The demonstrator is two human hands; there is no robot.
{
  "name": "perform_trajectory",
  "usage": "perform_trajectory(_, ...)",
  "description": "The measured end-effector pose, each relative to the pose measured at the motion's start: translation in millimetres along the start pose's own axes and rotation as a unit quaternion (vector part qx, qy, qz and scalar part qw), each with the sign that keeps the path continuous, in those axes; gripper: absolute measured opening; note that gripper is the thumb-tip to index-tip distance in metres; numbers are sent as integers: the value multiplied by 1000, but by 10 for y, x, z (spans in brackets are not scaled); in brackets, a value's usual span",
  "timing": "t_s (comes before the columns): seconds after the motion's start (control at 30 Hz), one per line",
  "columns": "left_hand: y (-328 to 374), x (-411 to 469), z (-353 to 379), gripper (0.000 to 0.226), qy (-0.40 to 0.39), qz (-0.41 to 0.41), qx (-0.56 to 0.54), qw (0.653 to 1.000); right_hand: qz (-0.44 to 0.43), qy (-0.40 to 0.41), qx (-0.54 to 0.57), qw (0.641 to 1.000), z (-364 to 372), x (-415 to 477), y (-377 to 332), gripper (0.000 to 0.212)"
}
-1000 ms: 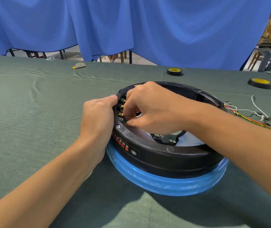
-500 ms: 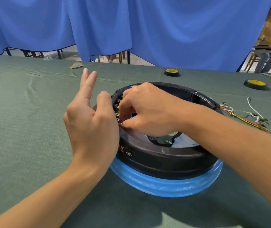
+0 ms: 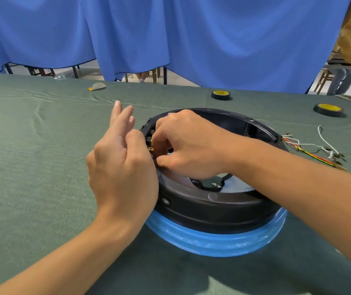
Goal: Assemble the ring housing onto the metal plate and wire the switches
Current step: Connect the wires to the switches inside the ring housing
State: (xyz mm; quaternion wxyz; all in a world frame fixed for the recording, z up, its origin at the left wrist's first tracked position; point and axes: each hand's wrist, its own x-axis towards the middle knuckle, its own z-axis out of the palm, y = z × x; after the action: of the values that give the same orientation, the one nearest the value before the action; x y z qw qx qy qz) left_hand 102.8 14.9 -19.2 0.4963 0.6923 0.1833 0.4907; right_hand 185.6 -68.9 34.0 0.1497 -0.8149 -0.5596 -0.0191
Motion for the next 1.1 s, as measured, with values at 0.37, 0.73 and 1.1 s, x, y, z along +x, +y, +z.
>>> perform_trajectory(0.37,-15,56,-4,46,0,-44,-19,999,24,74,72,994,-176,-56,103,14)
perform_trajectory(0.73,-108,431,-12,47,-144,-177,-54,972,22,-6,-5,1000,-131,-76,92,8)
perform_trajectory(1.1,-129,371,47,41,-129,-174,-67,974,-16,-4,-45,999,-95,-62,26,9)
